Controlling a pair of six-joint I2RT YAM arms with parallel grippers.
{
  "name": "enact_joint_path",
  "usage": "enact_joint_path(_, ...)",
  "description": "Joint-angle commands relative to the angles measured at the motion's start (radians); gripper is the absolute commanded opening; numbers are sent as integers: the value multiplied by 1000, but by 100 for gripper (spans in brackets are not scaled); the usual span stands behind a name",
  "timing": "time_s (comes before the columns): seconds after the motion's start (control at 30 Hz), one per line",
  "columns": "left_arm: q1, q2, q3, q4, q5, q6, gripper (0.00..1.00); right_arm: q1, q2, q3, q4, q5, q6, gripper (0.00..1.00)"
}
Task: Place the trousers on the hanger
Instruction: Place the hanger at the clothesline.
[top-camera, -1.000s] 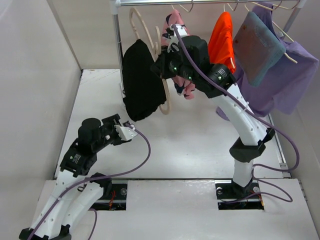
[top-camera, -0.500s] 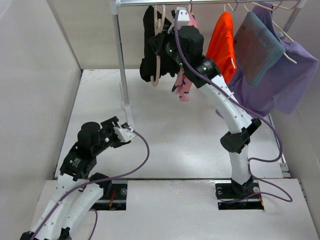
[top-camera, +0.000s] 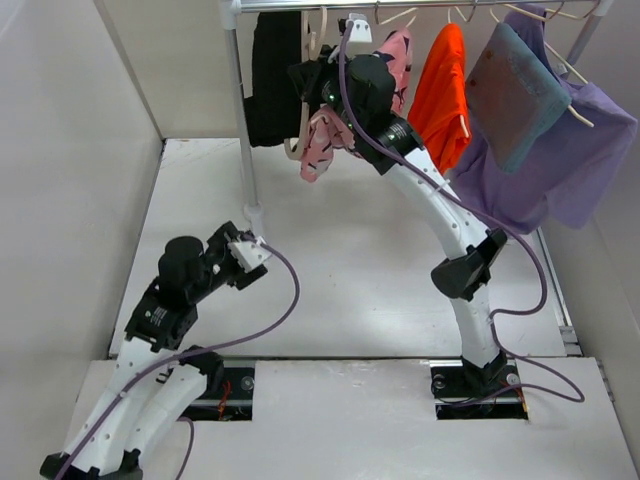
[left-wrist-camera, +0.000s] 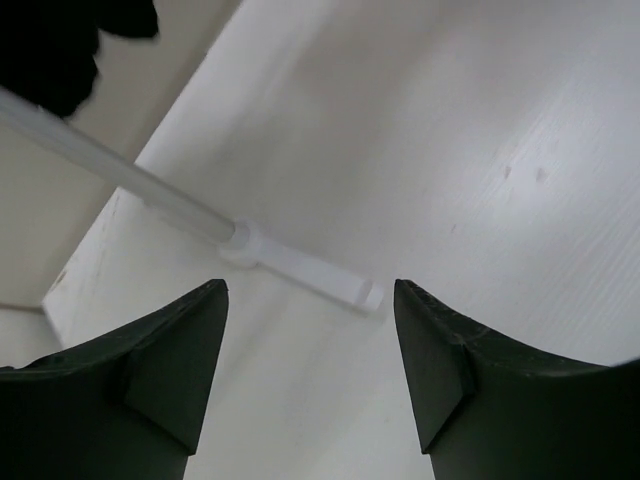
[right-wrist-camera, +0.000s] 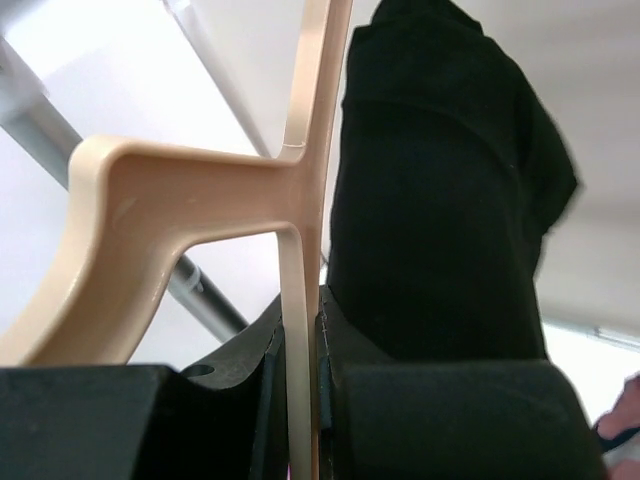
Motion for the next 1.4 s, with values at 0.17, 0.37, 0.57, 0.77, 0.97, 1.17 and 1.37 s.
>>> enact_joint_path(0.17,12,453,569,308,288,-630,72,25,-172,-133,128,-10,32,0)
enact_joint_path(0.37,21,746,954,239,317,-815,78,46,-236,-216,94,49,85,0)
enact_joint_path(0.57,-16,845,1070,35,255,-786,78,46,-271,-225,10,72,144,0)
enact_joint_path(0.77,-38,820,1039,-14,163,-752,78,46,-282,-202,-68,32,165,0)
enact_joint_path(0.97,-99,843,1048,-7,161,-764,79,46,-291,-248,-56,-14,222,0)
enact_joint_path(1.17,-110,865,964,-19,98,-753,75,46,-322,-354,-4,-52,268,0)
enact_joint_path(1.37,-91,832,915,13,127,-775,29,46,-322,-363,-4,-62,277,0)
